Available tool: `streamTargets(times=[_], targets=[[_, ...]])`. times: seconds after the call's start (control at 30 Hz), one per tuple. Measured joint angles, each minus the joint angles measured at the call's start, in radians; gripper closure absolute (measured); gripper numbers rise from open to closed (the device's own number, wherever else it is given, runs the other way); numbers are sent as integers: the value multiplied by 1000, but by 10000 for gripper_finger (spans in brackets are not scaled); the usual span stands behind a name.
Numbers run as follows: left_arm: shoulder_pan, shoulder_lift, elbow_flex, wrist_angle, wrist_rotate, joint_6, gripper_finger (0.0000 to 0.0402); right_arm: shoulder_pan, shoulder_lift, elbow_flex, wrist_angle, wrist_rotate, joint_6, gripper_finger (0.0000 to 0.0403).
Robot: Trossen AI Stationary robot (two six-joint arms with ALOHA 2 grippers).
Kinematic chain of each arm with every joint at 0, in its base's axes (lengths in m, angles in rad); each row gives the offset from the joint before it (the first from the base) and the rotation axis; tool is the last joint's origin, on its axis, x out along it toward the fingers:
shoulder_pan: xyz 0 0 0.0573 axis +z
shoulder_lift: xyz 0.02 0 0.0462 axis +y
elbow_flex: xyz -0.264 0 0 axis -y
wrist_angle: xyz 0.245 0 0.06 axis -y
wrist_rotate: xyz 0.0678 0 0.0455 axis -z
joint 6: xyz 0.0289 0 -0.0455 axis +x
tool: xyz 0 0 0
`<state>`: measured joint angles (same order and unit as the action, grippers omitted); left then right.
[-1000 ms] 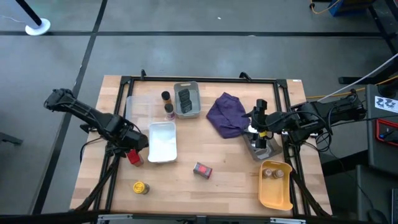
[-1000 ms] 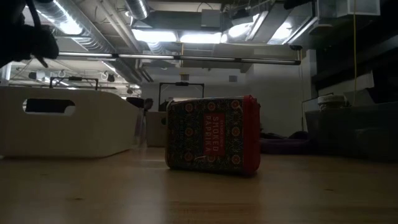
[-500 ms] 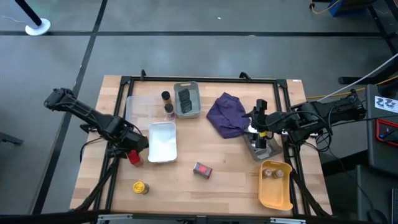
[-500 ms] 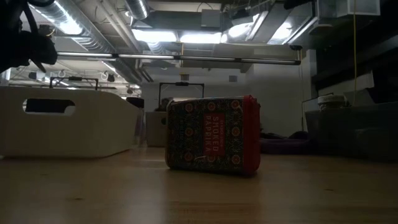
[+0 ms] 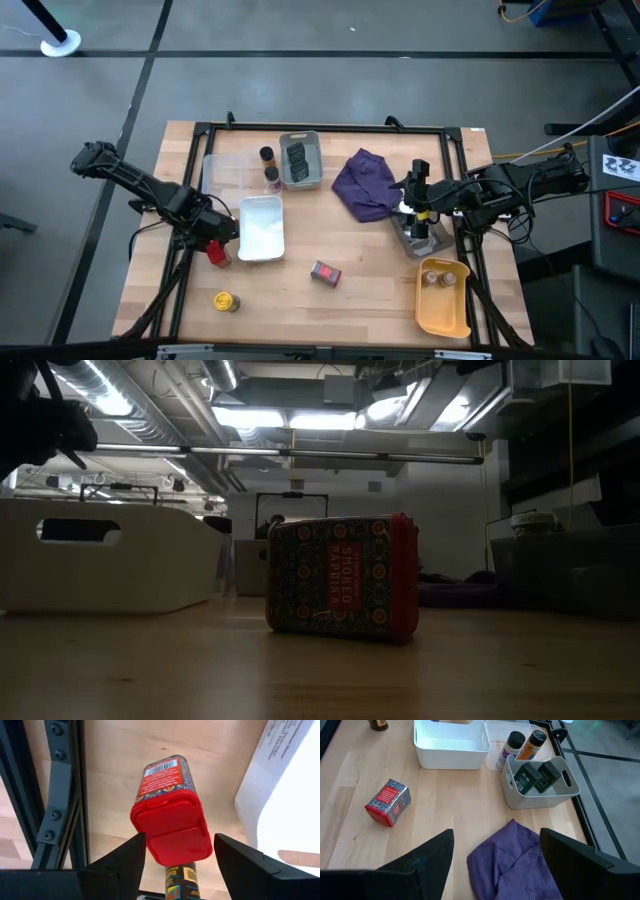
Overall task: Sort spices by type
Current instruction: Put the red seasoning can into the most top left transparent bin
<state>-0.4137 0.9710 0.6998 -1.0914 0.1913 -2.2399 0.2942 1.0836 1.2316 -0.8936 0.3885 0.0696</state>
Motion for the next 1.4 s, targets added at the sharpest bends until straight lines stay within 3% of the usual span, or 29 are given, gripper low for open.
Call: streamTargets(times=[0.3, 0.63, 1.4], targets=[[0, 0, 0, -37, 18, 62, 174, 0, 0, 0, 0, 0, 0, 109], [0, 0, -18, -35, 34, -25, 126, 0, 0, 0, 0, 0, 0, 109], [0, 7, -57, 30, 31, -127, 125, 0, 0, 0, -1, -1, 0, 109]])
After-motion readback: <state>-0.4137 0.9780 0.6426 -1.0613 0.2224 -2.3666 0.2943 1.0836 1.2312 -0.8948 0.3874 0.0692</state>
